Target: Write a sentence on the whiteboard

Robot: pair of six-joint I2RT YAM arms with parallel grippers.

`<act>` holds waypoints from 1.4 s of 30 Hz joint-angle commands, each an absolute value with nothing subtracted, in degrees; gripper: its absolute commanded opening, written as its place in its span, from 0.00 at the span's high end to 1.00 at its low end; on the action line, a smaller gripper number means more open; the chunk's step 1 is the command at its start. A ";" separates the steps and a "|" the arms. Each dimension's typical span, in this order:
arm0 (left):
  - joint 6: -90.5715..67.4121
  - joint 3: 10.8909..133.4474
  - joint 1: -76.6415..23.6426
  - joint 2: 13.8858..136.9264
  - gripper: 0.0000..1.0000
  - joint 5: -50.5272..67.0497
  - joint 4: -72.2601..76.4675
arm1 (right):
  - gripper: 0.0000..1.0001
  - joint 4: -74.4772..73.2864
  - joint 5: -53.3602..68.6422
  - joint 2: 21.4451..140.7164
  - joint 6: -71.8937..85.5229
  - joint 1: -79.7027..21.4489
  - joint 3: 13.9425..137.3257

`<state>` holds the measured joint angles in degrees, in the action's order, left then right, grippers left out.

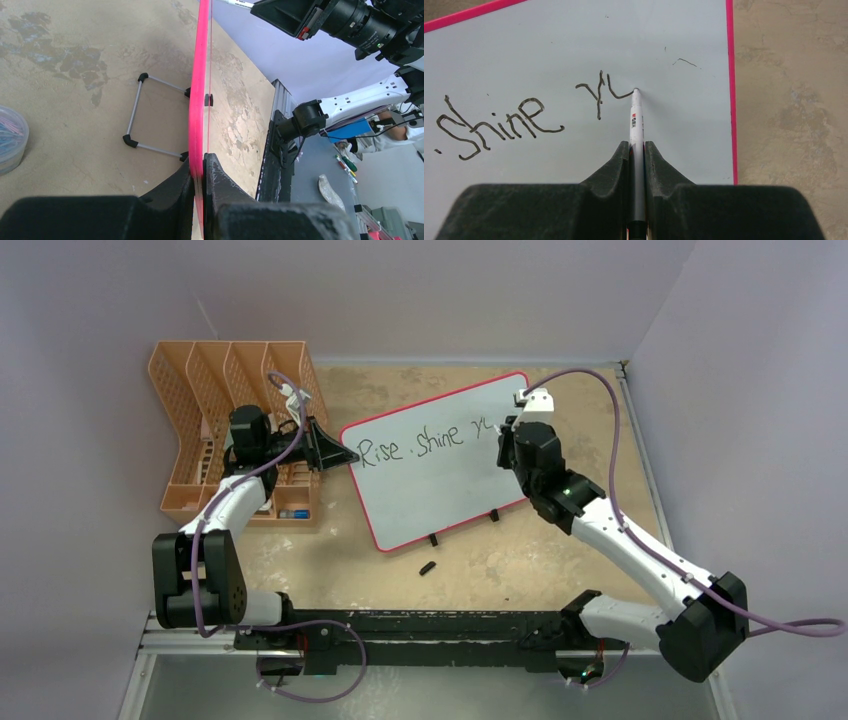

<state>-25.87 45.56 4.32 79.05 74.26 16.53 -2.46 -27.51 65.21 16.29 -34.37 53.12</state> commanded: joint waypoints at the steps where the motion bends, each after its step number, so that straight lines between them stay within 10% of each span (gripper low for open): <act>1: -23.73 47.20 3.87 78.31 1.00 73.21 16.52 | 1.00 1.36 -28.14 65.64 14.98 -34.02 54.93; 42: -23.75 47.27 4.13 78.26 1.00 73.29 16.61 | 1.00 2.70 -21.21 66.54 13.59 -34.01 57.04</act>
